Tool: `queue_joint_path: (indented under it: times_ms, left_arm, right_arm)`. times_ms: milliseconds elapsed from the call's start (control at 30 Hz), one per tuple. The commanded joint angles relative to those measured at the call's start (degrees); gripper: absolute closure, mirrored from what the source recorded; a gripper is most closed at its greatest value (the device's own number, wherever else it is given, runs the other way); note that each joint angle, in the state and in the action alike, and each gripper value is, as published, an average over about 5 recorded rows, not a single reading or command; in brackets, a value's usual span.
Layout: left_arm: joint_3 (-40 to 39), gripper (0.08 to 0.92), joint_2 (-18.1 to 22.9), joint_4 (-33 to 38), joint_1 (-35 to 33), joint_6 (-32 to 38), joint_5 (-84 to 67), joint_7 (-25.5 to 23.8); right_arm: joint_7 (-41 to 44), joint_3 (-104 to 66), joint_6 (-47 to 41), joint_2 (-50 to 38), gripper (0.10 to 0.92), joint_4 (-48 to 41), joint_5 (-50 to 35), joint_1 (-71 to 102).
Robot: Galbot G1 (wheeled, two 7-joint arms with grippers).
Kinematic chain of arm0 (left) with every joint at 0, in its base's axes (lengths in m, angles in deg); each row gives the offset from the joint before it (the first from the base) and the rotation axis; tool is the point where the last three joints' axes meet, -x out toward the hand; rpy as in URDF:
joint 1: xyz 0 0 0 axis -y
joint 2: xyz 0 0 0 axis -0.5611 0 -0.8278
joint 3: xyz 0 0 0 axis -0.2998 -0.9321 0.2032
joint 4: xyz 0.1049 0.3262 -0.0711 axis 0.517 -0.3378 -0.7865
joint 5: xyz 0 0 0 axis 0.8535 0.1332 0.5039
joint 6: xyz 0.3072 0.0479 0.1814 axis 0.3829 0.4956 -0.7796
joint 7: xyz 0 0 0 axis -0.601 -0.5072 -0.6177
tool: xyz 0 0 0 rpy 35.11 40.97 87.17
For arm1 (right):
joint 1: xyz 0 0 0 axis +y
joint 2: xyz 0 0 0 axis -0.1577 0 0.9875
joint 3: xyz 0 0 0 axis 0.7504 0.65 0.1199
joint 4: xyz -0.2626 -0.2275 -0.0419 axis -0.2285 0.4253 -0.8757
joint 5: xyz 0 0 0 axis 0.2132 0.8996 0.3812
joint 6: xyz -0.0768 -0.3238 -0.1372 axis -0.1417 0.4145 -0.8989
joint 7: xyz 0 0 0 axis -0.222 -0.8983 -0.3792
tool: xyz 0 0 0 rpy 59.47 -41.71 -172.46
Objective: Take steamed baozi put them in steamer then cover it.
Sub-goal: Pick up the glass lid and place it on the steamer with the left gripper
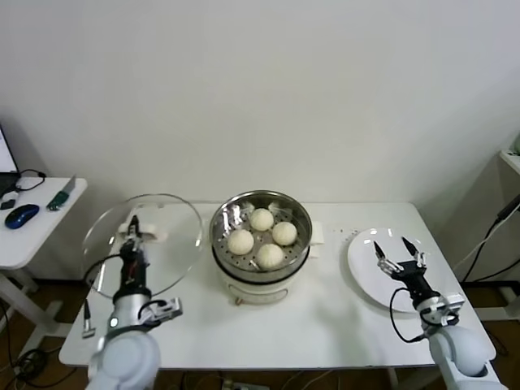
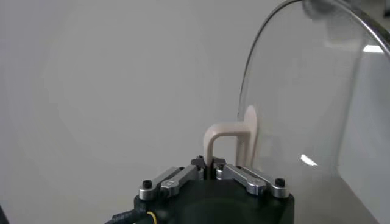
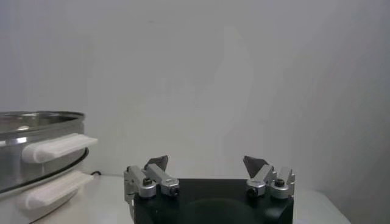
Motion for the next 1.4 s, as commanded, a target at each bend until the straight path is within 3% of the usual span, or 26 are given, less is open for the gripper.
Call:
queue_joint_path:
  times_ms: [33,300,600,733,967,1400]
  left_arm:
    - [-15.44,0.854,4.14,-1.46,18.26,-3.19,9.51,-13.4]
    - [-23.31,0.854,14.77,-7.57,27.02,-3.19,16.85,-20.37]
    - [-23.56,0.854,26.47,-15.15,25.74,-3.19,21.67,-21.49]
    - [-23.61,0.854,29.82,-17.34,24.59,-3.19,23.05,-21.16]
    - [-22.35,0.854,33.04,-21.01,23.53,-3.19,23.49,-19.75]
    - [-21.25,0.854,31.74,-25.15,25.14,-3.19,21.92,-19.11]
  right_arm:
    - [-0.31,1.64,0.0,0.61,0.203,-1.8,1.76,-2.0]
    - [0.19,0.66,0.31,0.79,0.203,-2.72,2.27,-1.66]
    - [0.82,-1.57,0.96,0.64,0.203,-3.26,2.37,-0.06]
    - [1.14,-2.36,1.17,0.63,0.203,-3.25,2.43,0.7]
    - [1.5,-3.15,1.48,0.92,0.203,-3.3,2.63,1.52]
    - [1.77,-3.09,1.78,1.63,0.203,-3.61,3.49,1.48]
